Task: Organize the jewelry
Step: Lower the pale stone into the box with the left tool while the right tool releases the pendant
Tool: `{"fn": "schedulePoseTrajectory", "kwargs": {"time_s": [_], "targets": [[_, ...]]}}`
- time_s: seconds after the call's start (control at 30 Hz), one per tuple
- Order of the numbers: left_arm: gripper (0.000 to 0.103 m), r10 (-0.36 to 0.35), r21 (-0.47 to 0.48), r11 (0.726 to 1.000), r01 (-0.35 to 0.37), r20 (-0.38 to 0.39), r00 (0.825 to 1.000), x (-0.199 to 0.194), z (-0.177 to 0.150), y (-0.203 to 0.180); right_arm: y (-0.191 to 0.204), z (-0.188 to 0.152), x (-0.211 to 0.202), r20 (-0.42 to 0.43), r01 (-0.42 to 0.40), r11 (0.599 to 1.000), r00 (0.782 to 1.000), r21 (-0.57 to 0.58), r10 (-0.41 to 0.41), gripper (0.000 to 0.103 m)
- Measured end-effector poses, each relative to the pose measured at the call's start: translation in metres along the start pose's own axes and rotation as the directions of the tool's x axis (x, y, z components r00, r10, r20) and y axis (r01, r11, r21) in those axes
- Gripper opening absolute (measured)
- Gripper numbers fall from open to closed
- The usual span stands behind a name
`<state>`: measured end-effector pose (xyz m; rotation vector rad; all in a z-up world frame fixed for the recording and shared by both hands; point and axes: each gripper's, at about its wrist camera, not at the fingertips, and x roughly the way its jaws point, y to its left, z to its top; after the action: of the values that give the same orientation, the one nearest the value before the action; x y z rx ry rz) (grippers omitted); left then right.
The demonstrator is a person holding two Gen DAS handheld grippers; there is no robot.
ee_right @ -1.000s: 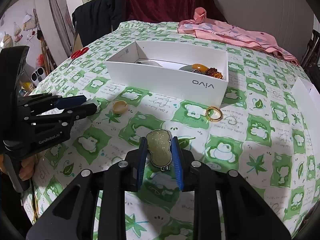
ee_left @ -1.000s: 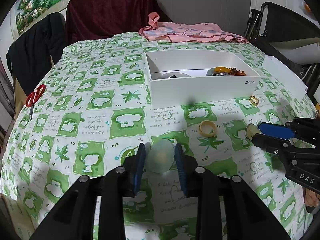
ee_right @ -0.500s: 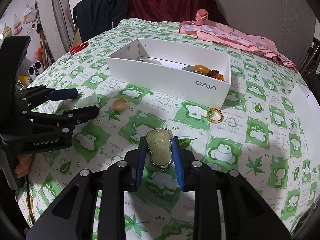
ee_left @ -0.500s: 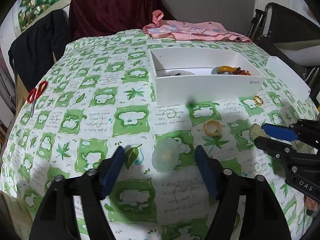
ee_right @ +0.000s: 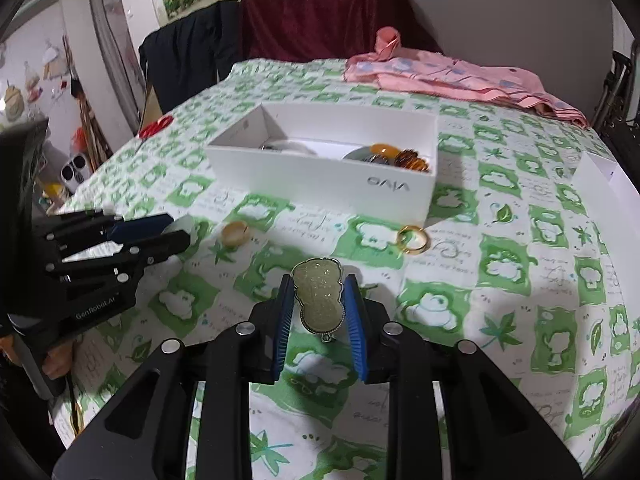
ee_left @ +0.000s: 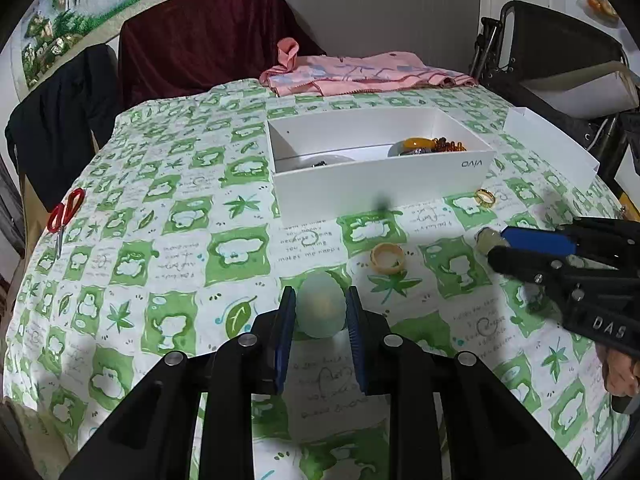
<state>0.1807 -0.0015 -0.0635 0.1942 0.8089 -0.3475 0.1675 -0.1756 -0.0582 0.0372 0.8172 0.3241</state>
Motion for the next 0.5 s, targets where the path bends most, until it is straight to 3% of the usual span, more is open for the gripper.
{"fn": "schedulePoseTrajectory", "kwargs": {"time_s": [0.23, 0.5], "targets": [[0.026, -0.007, -0.066, 0.998, 0.01, 0.047, 0.999, -0.013, 0.014, 0.012, -0.01, 0.01, -0.023, 0.089, -0.056, 0.997, 0.995, 0.051, 0.051, 0.025], [0.026, -0.037, -0.111, 0.993, 0.05, 0.115, 0.993, -0.012, 0.083, 0.019, -0.033, 0.075, -0.038, 0.176, -0.074, 0.991, 0.983, 0.108, 0.054, 0.025]]}}
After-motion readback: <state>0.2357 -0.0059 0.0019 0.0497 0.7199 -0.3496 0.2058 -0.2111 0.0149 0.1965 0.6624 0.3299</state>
